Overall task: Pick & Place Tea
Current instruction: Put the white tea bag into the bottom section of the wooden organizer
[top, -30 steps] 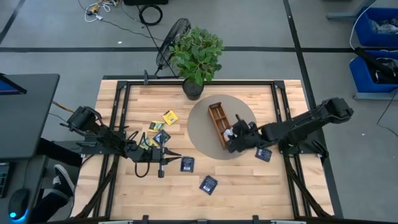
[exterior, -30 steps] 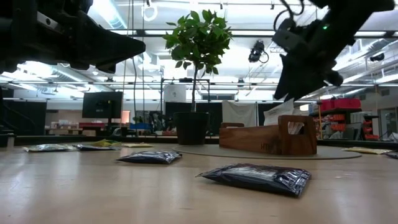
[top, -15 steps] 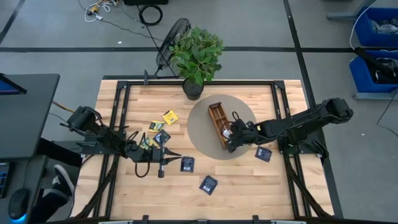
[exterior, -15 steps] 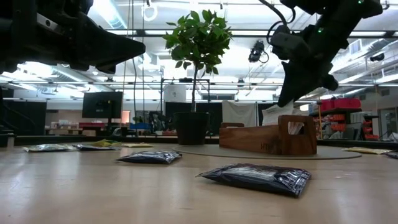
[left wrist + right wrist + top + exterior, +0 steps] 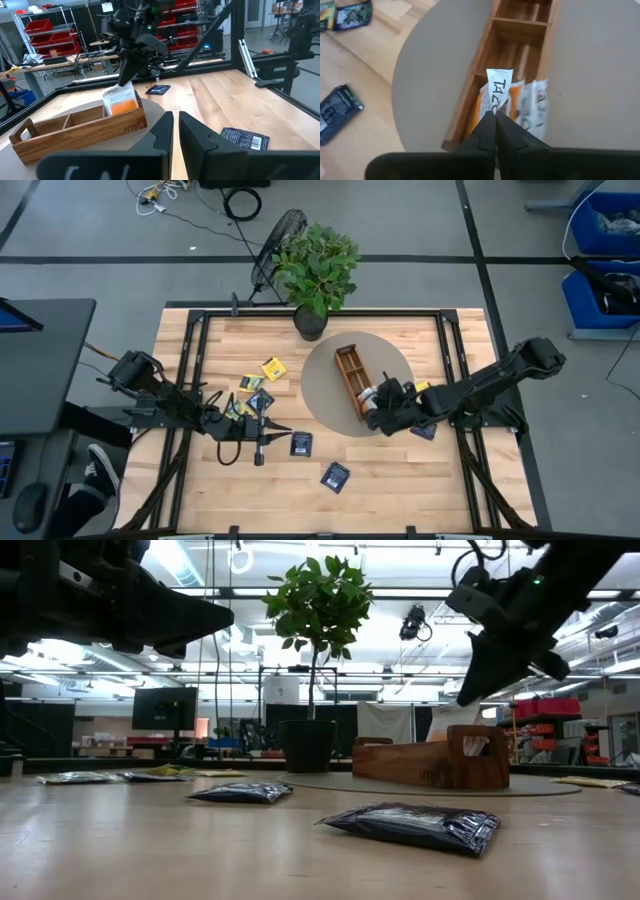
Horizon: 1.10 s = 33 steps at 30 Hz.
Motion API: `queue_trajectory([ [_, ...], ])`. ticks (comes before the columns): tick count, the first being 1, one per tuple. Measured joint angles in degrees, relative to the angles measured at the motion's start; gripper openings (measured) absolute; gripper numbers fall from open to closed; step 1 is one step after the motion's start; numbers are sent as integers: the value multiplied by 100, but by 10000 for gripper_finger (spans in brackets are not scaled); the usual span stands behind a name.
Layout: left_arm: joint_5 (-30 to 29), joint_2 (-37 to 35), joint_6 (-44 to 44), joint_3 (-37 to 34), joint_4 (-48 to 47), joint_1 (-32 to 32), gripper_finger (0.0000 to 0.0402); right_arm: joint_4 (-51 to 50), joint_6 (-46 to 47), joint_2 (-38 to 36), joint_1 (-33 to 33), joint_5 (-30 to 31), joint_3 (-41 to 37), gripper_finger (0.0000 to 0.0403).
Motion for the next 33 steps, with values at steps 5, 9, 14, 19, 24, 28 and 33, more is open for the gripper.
queue_trajectory([
  [5, 0, 2, -2, 0, -2, 0, 32, 100, 344, 371, 224, 321, 0, 1],
  [9, 0, 2, -10, 0, 2, 2, 32, 262, 342, 572, 205, 291, 0, 1],
  [14, 0, 2, -15, 0, -40, 2, 32, 287, 285, 578, 205, 445, 0, 6],
  [19, 0, 2, -15, 0, -48, 0, 32, 341, 214, 573, 205, 489, 0, 32],
  [24, 0, 2, -68, 0, -81, 0, 32, 354, 209, 573, 205, 483, 0, 57],
  [28, 1, 2, -85, 0, -85, 0, 32, 356, -7, 546, 205, 437, 0, 83],
  [33, 2, 2, -101, 0, -88, 0, 32, 537, -521, 247, 209, 359, 0, 131],
])
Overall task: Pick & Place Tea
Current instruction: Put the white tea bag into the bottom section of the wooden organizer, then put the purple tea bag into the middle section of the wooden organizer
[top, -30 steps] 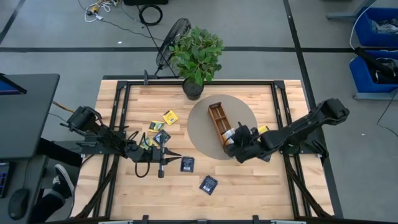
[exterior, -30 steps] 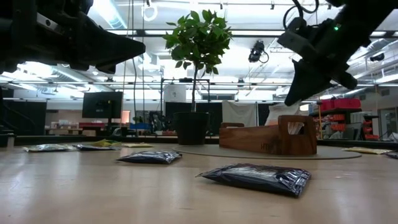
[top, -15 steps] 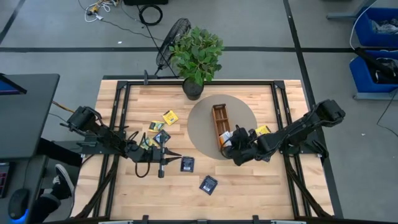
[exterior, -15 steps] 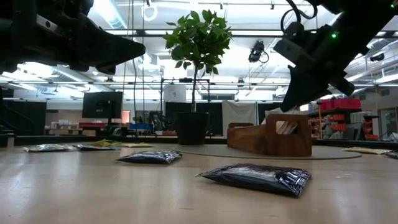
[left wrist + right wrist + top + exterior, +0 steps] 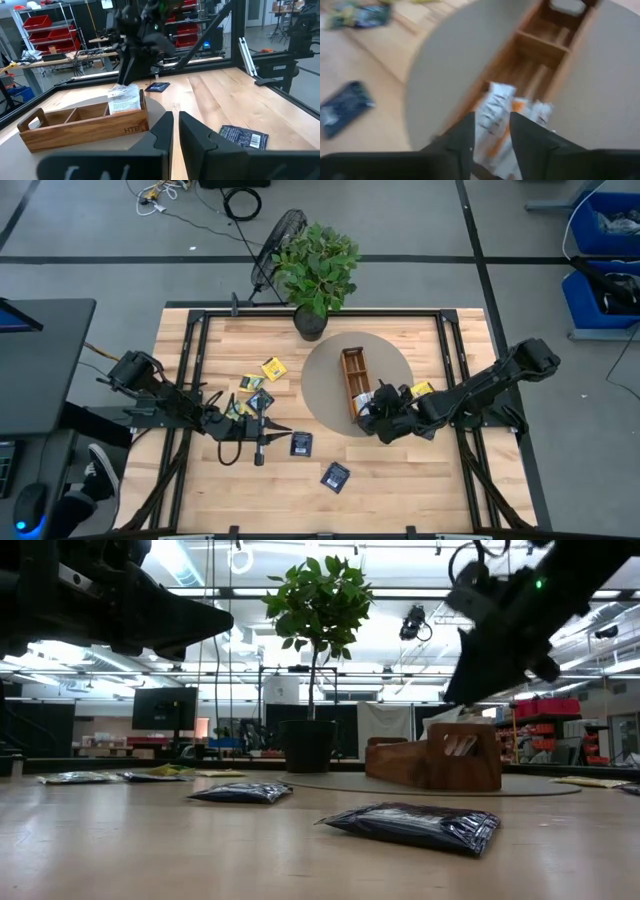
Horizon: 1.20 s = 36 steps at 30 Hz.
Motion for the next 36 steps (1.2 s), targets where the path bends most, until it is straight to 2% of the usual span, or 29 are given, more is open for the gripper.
queue_trajectory([
  [6, 0, -1, -90, 0, -16, 0, 32, 208, -710, -405, 54, 70, 0, 183],
  [12, 52, 0, -1013, 1, -700, 92, 36, 634, -1467, -500, 249, 68, 0, 225],
  [16, 394, 2, -1706, 77, -1489, 285, 66, 1178, -2181, -502, 505, 244, 0, 242],
  [20, 842, 2, -2230, 410, -2636, 638, 113, 1556, -2771, -502, 691, 526, 0, 244],
  [25, 1596, 2, -2456, 979, -4198, 1051, 154, 1472, -2693, -502, 720, 564, 0, 240],
  [29, 2020, 2, -2452, 1314, -4898, 1158, 166, 1459, -2681, -463, 724, 560, 0, 238],
  [36, 1886, 2, -2455, 1637, -6039, 1150, 160, 1464, -2681, -439, 722, 532, 0, 237],
])
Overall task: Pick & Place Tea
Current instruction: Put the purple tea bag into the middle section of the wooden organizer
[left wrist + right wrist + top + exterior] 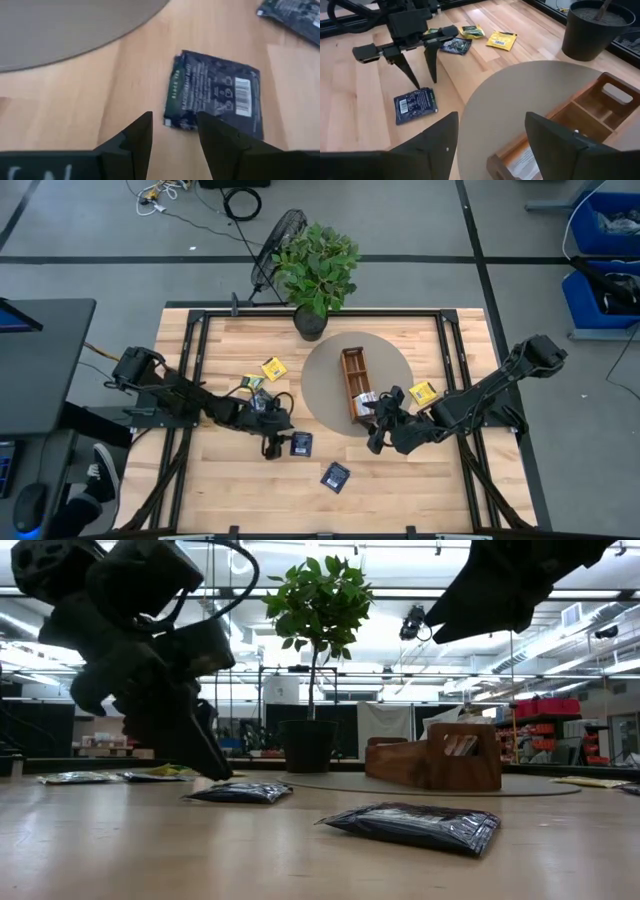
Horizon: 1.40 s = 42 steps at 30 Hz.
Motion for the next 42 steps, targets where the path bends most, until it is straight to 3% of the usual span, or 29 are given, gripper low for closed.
queue_trajectory([
  [8, -106, 3, 14, 17, -8, -172, 154, 3, 15, 0, 0, -18, 0, 237],
  [20, -497, 666, -28, 57, 485, -259, 150, -28, 131, 2, -2, -16, 0, 237],
  [24, -639, 691, -54, 52, 485, -234, 120, -84, 167, 2, -2, -16, 0, 237],
  [31, -686, 699, 21, 36, 568, -221, 11, -104, 169, 2, -2, -16, 0, 237],
  [42, -682, 734, 715, 9, 1220, -223, 3, -102, 433, 2, -2, -69, 0, 237],
])
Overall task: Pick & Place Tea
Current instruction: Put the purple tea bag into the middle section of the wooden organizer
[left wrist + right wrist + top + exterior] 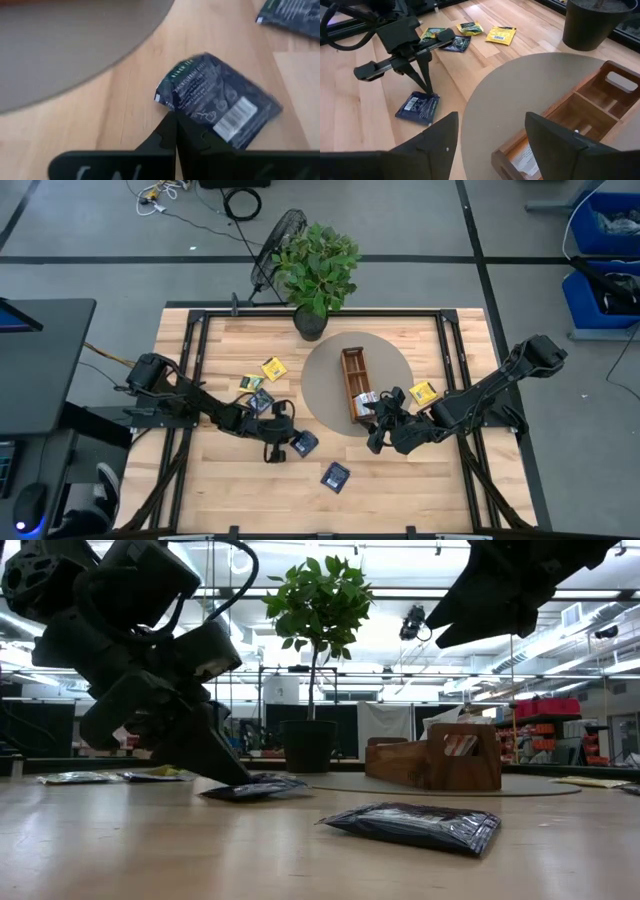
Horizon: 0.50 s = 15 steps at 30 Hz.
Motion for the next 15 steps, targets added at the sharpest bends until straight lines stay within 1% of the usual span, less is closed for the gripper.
queue_trajectory([
  [3, -150, 0, 197, 0, 284, -9, 2, 121, 19, 1, -16, -6, 0, 237],
  [5, -238, 0, 409, 0, 492, -9, 2, 286, 22, 1, -85, -193, 0, 237],
  [10, -266, -2, 851, 5, 1124, -9, 1, 831, -40, 2, -383, -1287, 0, 237],
  [15, -278, -11, 1218, 9, 1587, -9, 1, 886, -18, 2, -732, -2190, 0, 237],
])
